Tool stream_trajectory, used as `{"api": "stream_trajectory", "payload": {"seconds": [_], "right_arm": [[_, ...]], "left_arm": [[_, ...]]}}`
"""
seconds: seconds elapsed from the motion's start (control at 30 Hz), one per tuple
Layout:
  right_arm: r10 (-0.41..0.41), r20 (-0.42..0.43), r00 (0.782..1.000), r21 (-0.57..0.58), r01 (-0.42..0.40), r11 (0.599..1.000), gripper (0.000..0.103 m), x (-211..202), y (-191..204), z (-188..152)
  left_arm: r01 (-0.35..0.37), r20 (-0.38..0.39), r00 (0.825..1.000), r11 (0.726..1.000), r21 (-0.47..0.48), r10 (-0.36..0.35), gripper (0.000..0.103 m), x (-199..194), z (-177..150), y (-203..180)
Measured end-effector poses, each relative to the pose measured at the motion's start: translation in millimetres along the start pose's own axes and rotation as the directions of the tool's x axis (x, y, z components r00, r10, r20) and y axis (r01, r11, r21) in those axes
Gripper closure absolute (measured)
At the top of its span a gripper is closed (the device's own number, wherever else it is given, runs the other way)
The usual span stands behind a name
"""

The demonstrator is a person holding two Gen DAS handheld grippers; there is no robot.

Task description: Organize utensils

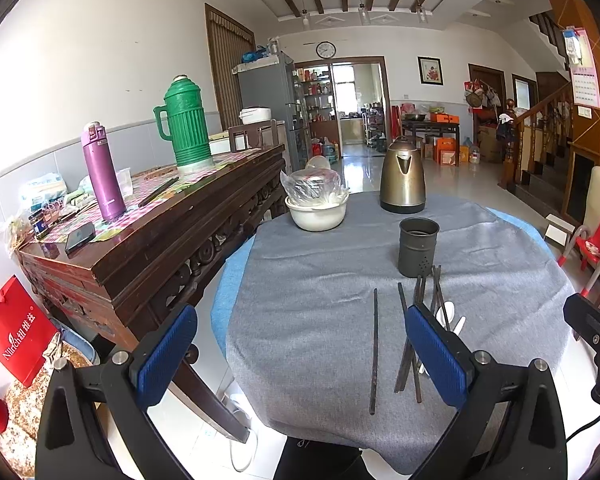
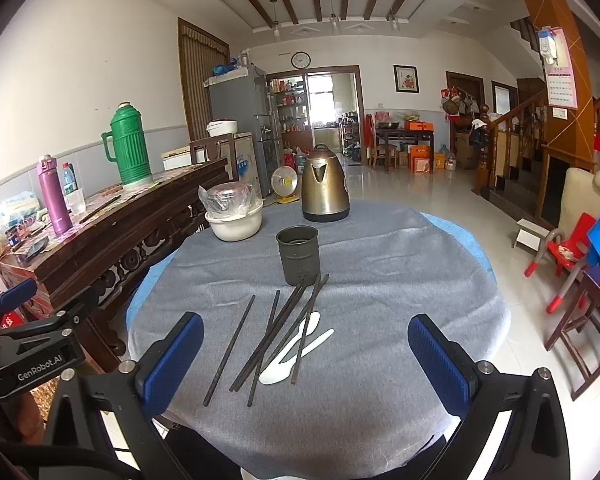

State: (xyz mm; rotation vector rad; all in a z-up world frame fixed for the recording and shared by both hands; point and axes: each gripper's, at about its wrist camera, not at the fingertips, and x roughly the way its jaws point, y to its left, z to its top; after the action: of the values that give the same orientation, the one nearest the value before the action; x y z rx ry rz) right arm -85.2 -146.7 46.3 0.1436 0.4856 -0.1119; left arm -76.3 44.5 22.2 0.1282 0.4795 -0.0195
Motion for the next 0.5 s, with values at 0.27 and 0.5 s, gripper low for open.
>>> {"api": "stream_trajectory", "payload": {"seconds": [0.27, 0.5], "right_arm": [[0.005, -0.005, 1.000, -0.002, -0.005, 1.000, 0.000, -0.4, 1.2, -0.4], [0.012, -0.011, 1.000, 0.009, -0.012, 1.000, 0.000, 2.1, 0.9, -1.1]], "left_arm": [[0.003, -0.002, 1.000, 1.000, 0.002, -0.003, 0.000, -0.1, -1.1, -0.5], [0.004, -0.005, 1.000, 1.000, 0.001, -0.004, 0.000, 0.2, -2.0, -0.7]]}}
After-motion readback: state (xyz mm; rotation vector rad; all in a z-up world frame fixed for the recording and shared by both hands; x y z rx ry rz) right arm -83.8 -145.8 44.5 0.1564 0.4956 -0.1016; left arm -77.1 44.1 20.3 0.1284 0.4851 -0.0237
